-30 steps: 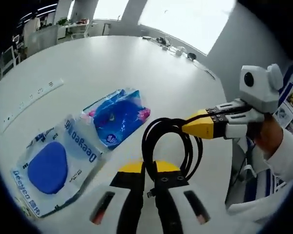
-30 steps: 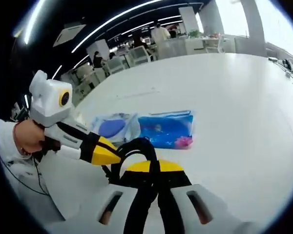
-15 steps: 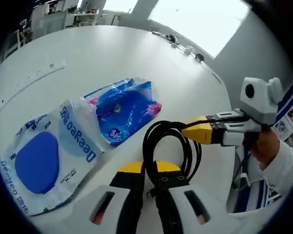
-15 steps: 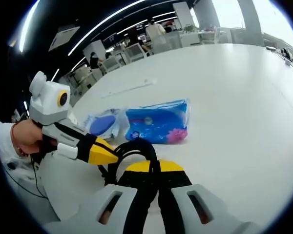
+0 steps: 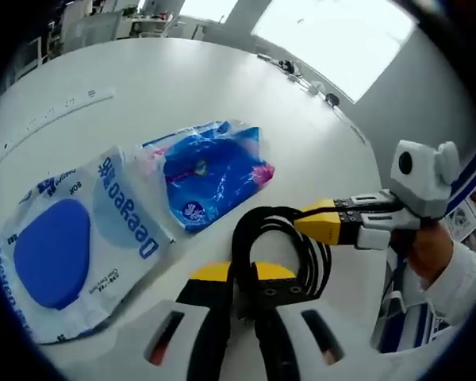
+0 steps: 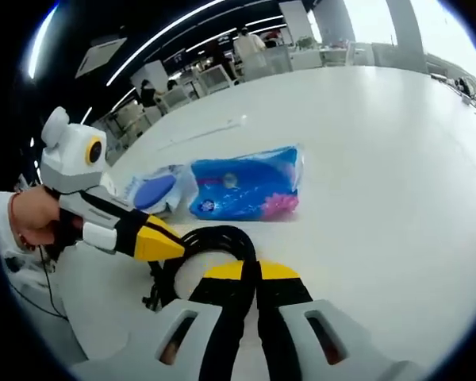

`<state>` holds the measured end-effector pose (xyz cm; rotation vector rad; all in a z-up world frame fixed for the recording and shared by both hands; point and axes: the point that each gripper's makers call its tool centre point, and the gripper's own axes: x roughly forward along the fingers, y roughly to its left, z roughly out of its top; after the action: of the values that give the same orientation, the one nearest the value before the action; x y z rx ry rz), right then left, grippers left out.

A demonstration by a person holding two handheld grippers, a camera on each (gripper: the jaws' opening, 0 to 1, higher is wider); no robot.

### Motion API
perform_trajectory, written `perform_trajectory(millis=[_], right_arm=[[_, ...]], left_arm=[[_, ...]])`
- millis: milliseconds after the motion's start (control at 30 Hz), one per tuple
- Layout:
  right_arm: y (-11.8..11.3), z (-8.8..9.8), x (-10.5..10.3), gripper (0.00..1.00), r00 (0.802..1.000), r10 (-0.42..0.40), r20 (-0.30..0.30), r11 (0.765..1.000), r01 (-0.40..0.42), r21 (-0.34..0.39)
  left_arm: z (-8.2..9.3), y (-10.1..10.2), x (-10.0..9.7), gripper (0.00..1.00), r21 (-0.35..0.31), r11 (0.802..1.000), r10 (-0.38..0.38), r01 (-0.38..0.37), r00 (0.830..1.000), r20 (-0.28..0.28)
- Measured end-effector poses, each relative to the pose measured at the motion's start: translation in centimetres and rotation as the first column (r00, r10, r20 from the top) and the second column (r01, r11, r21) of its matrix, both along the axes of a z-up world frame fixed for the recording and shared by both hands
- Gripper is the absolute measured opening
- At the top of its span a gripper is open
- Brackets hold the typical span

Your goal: Arrange the tabletop items into an orderly group along one side of the table until the central work area is clear of visible clutter.

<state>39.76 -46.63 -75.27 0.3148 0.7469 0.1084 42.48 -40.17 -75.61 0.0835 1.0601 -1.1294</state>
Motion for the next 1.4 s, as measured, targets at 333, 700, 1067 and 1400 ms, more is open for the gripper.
perform_trajectory(millis=[333, 700, 1067, 1400], right_arm=[[-0.1, -0.2, 0.1, 0.04, 1.000, 0.014, 0.008, 0.999, -0.013, -0.034], [-0.5, -0.2, 0.0, 0.14, 1.000, 0.013, 0.012, 0.997, -0.012, -0.077], [-0.9, 0.3, -0.2, 0.24, 1.000, -0.007, 0.023, 0.995, 0.010, -0.097], [-1.2, 1.3, -0.1, 0.31, 0.999, -0.022, 0.043, 0.993, 0.027, -0.114]], left_arm=[[0.3, -0.1, 0.2, 0.06, -0.027, 1.000, -0.002, 0.002, 1.000, 0.017], [0.4, 0.0, -0.2, 0.22, -0.036, 0.999, -0.025, 0.027, 0.999, 0.048], [1.1, 0.0, -0.5, 0.31, -0.057, 0.998, -0.033, 0.036, 0.998, 0.047], [2.3, -0.2, -0.9, 0.39, -0.088, 0.994, -0.055, 0.060, 0.997, 0.059]])
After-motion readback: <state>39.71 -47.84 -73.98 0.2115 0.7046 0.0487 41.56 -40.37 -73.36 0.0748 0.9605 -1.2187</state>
